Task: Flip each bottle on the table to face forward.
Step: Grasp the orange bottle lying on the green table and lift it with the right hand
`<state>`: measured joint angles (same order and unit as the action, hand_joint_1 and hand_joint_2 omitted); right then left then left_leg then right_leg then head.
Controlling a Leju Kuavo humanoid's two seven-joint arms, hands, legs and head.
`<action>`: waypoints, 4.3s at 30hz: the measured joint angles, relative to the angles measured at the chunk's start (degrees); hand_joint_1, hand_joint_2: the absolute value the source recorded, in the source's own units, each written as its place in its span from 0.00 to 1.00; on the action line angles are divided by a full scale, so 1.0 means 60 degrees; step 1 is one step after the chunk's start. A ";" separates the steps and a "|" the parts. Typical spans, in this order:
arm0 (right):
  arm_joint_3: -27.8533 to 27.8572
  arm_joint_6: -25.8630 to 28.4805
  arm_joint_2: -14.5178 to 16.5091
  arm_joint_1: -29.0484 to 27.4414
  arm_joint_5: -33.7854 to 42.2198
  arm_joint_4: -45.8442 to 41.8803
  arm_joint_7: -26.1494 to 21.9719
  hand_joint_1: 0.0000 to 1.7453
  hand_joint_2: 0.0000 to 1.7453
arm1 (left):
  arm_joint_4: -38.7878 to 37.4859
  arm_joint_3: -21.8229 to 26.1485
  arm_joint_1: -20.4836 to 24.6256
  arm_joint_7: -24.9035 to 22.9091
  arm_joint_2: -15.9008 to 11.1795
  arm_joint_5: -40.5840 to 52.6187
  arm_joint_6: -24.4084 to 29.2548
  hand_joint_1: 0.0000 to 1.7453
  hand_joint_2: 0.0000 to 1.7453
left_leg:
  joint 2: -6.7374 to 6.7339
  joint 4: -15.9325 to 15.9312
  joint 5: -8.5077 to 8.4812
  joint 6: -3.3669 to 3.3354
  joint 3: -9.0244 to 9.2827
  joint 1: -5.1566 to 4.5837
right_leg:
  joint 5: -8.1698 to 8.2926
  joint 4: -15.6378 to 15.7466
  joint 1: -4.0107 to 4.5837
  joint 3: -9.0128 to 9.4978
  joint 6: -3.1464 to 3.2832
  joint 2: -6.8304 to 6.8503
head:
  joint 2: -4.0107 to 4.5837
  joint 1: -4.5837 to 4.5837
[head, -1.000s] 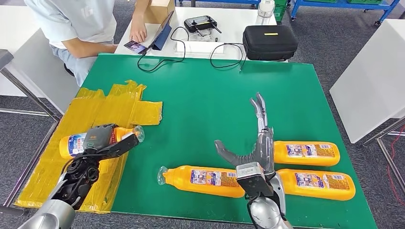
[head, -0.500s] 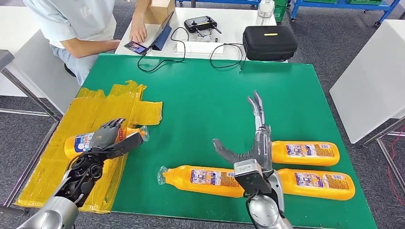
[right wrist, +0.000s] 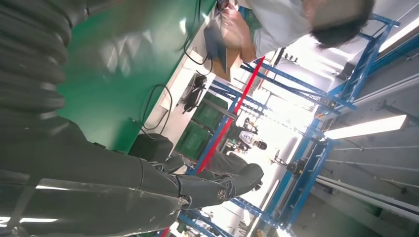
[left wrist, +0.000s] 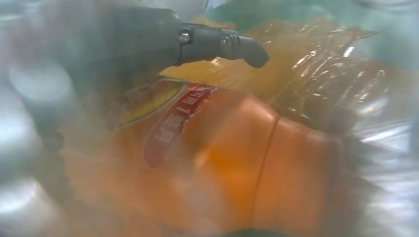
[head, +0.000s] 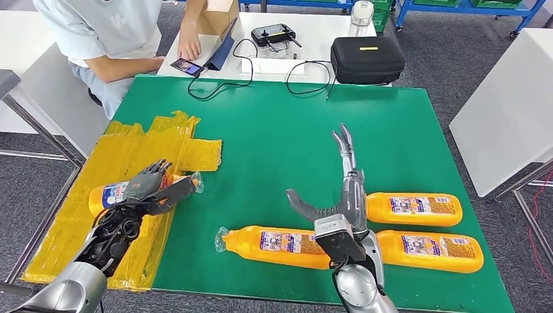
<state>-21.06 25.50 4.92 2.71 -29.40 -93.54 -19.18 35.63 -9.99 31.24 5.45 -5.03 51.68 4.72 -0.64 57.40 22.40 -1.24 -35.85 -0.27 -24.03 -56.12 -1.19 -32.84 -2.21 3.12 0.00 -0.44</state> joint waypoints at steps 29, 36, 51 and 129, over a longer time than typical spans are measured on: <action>0.0017 0.0252 -0.0103 -0.0168 0.0134 0.0140 -0.0070 0.00 1.00 | 0.5186 -0.1305 -0.2287 0.1183 -0.1127 -0.3680 -0.1915 0.00 1.00 | -0.0009 0.0006 0.0000 0.0000 -0.0130 0.0003 | 0.0000 -0.0002 0.0007 -0.0142 -0.0002 -0.0004 | 0.0000 0.0004; 0.0015 0.0218 -0.0139 -0.0166 -0.0057 0.0202 -0.0032 0.00 1.00 | 0.5417 -0.1400 -0.2400 0.1315 -0.1205 -0.3962 -0.1909 0.00 1.00 | -0.0008 0.0006 0.0000 0.0000 -0.0139 0.0004 | 0.0000 -0.0001 0.0006 -0.0147 -0.0002 -0.0004 | 0.0000 0.0004; -0.1389 -0.2556 -0.1789 -0.0161 -0.3202 0.0818 0.0606 0.00 1.00 | 0.6328 -0.0533 -0.3168 0.2003 -0.0434 -0.6272 -0.1778 0.00 1.00 | -0.0008 0.0008 0.0002 -0.0002 -0.0162 0.0001 | 0.0000 0.0001 0.0003 -0.0165 -0.0003 -0.0002 | 0.0000 0.0003; -0.3865 -0.3505 -0.1035 0.2920 -0.4910 0.6673 0.3458 1.00 1.00 | 0.5909 -0.0299 -0.3272 0.2206 0.0780 -0.7432 -0.2115 0.00 1.00 | -0.0129 0.0003 0.0034 0.0034 0.0059 0.0034 | 0.0014 0.0008 0.0035 -0.0033 0.0052 -0.0108 | 0.0000 0.0002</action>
<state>-44.25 4.47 -1.29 20.23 -58.86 -53.50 1.56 71.08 -11.78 11.61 18.69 -0.35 7.09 -7.97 -1.41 57.41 22.61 -1.03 -35.49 -0.06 -23.95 -56.07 -0.98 -33.04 -1.90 2.47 0.00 -0.43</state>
